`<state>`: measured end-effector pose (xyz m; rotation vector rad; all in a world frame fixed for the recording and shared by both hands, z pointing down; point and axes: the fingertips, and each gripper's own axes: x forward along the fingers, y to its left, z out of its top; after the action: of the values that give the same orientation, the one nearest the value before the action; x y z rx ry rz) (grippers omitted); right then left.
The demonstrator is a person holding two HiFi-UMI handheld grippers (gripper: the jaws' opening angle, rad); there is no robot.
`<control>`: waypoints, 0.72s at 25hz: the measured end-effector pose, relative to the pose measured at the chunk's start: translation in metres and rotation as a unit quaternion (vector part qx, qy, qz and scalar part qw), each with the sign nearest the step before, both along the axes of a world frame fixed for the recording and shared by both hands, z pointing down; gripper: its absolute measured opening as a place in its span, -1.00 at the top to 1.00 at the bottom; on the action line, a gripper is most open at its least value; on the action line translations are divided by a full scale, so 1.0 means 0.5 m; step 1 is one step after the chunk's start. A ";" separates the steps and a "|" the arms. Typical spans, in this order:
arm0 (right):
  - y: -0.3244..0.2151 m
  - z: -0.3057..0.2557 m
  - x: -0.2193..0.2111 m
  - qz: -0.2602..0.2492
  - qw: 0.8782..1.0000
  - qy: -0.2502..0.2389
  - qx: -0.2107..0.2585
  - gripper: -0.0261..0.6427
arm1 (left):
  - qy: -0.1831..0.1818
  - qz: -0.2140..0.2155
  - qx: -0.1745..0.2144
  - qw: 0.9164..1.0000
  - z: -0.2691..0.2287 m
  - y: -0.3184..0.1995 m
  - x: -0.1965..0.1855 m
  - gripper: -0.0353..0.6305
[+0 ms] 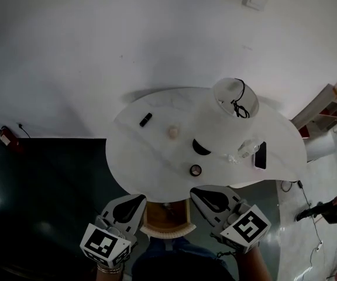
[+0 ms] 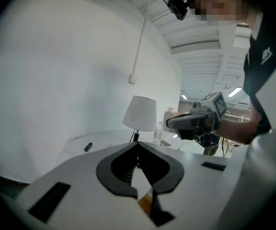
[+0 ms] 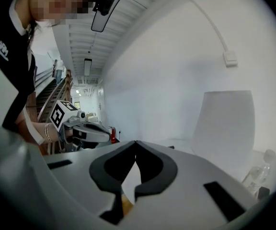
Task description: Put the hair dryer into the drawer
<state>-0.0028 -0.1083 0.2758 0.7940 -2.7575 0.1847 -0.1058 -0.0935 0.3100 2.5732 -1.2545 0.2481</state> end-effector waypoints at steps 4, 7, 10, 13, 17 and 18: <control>-0.020 -0.053 0.017 0.009 0.999 -0.034 0.015 0.87 | -0.001 -0.012 0.031 0.999 -0.053 -0.025 -0.010 0.85; -0.029 -0.090 0.027 0.013 0.998 -0.053 0.031 0.87 | 0.002 -0.022 0.054 0.998 -0.091 -0.039 -0.021 0.85; -0.034 -0.124 0.038 0.016 0.997 -0.060 0.053 0.87 | 0.007 -0.031 0.079 0.996 -0.130 -0.049 -0.031 0.85; -0.035 -0.153 0.048 0.015 0.995 -0.071 0.068 0.87 | 0.013 -0.040 0.098 0.994 -0.162 -0.052 -0.039 0.85; -0.032 -0.171 0.063 0.018 0.994 -0.072 0.085 0.87 | 0.021 -0.049 0.113 0.992 -0.182 -0.051 -0.046 0.85; -0.032 -0.173 0.066 0.019 0.993 -0.071 0.088 0.87 | 0.022 -0.050 0.115 0.992 -0.184 -0.050 -0.047 0.85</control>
<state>0.0304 -0.1244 0.1891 0.9113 -2.9246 0.0047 -0.1295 -0.1187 0.2180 2.6774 -1.4687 0.0272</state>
